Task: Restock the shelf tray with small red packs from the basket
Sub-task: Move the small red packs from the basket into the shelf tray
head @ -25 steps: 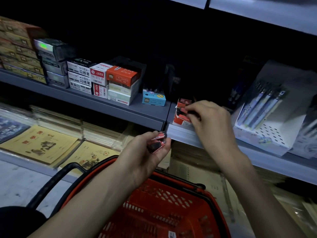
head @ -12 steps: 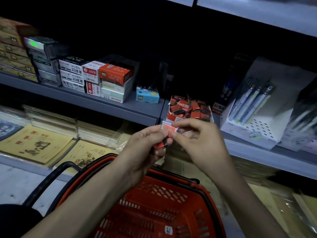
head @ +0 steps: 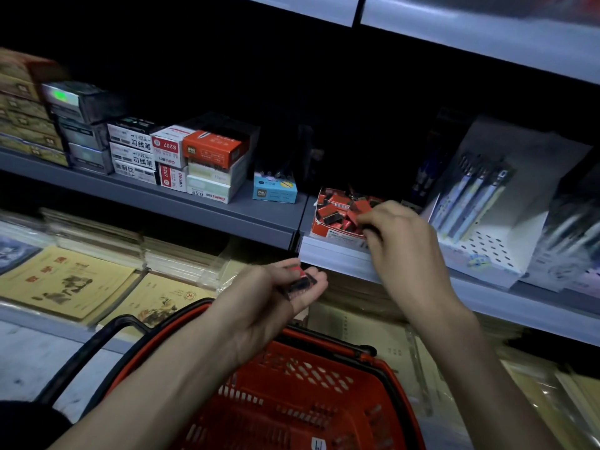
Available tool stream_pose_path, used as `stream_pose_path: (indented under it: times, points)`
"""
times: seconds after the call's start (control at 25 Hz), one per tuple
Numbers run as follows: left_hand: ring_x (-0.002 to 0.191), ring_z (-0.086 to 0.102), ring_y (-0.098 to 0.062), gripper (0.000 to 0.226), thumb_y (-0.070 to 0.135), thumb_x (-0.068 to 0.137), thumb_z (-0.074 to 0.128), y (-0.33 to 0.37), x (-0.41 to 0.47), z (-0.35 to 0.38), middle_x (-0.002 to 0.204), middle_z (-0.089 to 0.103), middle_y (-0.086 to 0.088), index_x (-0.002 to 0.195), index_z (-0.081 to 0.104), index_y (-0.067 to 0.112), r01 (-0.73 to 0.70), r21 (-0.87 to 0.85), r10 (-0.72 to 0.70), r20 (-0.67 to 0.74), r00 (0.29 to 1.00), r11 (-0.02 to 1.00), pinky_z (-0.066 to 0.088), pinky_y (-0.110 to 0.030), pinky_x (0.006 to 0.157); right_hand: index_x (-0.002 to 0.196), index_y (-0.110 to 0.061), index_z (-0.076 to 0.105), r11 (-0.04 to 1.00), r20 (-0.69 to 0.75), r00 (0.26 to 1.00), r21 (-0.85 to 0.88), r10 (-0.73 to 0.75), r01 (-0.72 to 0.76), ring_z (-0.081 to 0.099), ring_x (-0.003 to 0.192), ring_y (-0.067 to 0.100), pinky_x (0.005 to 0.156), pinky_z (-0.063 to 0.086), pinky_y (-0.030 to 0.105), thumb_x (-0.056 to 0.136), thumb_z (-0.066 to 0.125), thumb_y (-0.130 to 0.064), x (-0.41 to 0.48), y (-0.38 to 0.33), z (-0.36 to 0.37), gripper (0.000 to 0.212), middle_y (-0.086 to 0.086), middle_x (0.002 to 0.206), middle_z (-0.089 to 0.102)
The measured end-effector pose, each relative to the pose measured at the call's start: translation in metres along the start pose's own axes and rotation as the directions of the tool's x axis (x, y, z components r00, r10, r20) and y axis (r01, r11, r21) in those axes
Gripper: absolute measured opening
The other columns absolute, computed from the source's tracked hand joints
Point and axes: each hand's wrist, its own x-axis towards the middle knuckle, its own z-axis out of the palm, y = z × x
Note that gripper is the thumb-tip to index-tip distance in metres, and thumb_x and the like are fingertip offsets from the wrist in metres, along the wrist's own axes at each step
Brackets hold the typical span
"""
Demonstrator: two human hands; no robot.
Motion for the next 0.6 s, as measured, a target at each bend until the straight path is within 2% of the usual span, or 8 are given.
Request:
stream_pose_path:
  times: [0.08,0.16,0.2,0.28,0.36,0.4,0.48,0.6]
  points:
    - [0.114,0.070,-0.037,0.026,-0.008,0.098,0.055,0.000,0.002,-0.003,0.127,0.063,-0.039,0.121,0.058,-0.019,-0.060,0.082,0.058,0.027,0.998,0.995,0.061,-0.044,0.091,0.115,-0.012,0.076,0.998,0.048,0.998,-0.039,-0.039,0.041,0.054,0.106,0.021,0.088,0.048,0.031,0.090,0.057,0.006,-0.008,-0.003,0.001,0.036,-0.001,0.110,0.068]
    - [0.102,0.076,-0.026,0.025,0.002,0.095,0.064,0.000,0.002,-0.003,0.118,0.072,-0.029,0.115,0.068,-0.012,-0.141,0.242,0.130,0.062,0.990,0.960,0.063,-0.030,0.084,0.120,-0.017,0.074,0.996,-0.021,0.999,0.086,0.026,-0.024,0.056,0.106,0.015,0.087,0.045,0.025,0.095,0.057,-0.002,-0.016,-0.011,-0.005,0.034,-0.005,0.111,0.066]
    - [0.098,0.077,-0.021,0.026,0.006,0.094,0.066,-0.001,0.002,-0.002,0.114,0.076,-0.024,0.116,0.071,-0.006,-0.184,0.324,0.165,0.083,0.983,0.928,0.063,-0.023,0.077,0.119,-0.021,0.074,0.976,-0.037,0.995,0.202,0.093,-0.084,0.059,0.099,0.009,0.083,0.045,0.020,0.097,0.060,-0.011,-0.020,-0.017,-0.008,0.028,-0.008,0.106,0.066]
    - [0.092,0.077,-0.017,0.027,0.009,0.092,0.069,-0.004,-0.001,-0.001,0.111,0.078,-0.016,0.117,0.074,0.002,-0.252,0.423,0.214,0.135,0.967,0.870,0.061,-0.017,0.067,0.115,-0.028,0.075,0.854,0.117,0.969,0.459,0.216,-0.246,0.065,0.083,0.002,0.075,0.050,0.017,0.095,0.068,-0.031,-0.028,-0.032,-0.013,0.021,-0.012,0.094,0.069]
    - [0.087,0.074,-0.015,0.026,0.008,0.091,0.069,-0.005,-0.003,0.001,0.110,0.078,-0.015,0.117,0.076,0.005,-0.276,0.472,0.226,0.162,0.961,0.837,0.059,-0.016,0.063,0.111,-0.029,0.074,0.665,0.317,0.912,0.625,0.261,-0.408,0.070,0.073,0.005,0.070,0.057,0.026,0.089,0.075,-0.037,-0.033,-0.042,-0.016,0.024,-0.007,0.087,0.074]
    - [0.086,0.073,-0.014,0.026,0.008,0.091,0.070,-0.005,-0.003,0.002,0.110,0.078,-0.016,0.116,0.077,0.006,-0.279,0.488,0.225,0.168,0.960,0.827,0.059,-0.017,0.062,0.108,-0.027,0.073,0.593,0.364,0.889,0.663,0.279,-0.458,0.071,0.068,0.006,0.065,0.056,0.028,0.088,0.077,-0.035,-0.034,-0.043,-0.018,0.022,-0.005,0.086,0.075]
    - [0.082,0.072,-0.013,0.024,0.008,0.091,0.071,-0.004,-0.005,0.003,0.109,0.077,-0.018,0.114,0.078,0.008,-0.281,0.515,0.221,0.176,0.959,0.810,0.059,-0.018,0.063,0.101,-0.022,0.074,0.508,0.394,0.863,0.698,0.315,-0.504,0.067,0.061,0.005,0.058,0.052,0.022,0.087,0.079,-0.028,-0.033,-0.040,-0.024,0.016,-0.001,0.085,0.076]
    - [0.091,0.073,-0.016,0.024,0.009,0.091,0.072,-0.004,-0.006,0.005,0.108,0.078,-0.019,0.113,0.078,0.009,-0.275,0.526,0.199,0.197,0.960,0.805,0.059,-0.021,0.067,0.095,-0.014,0.077,0.395,0.416,0.852,0.759,0.317,-0.518,0.065,0.061,0.009,0.059,0.053,0.020,0.088,0.078,-0.016,-0.031,-0.036,-0.030,0.007,0.005,0.075,0.075]
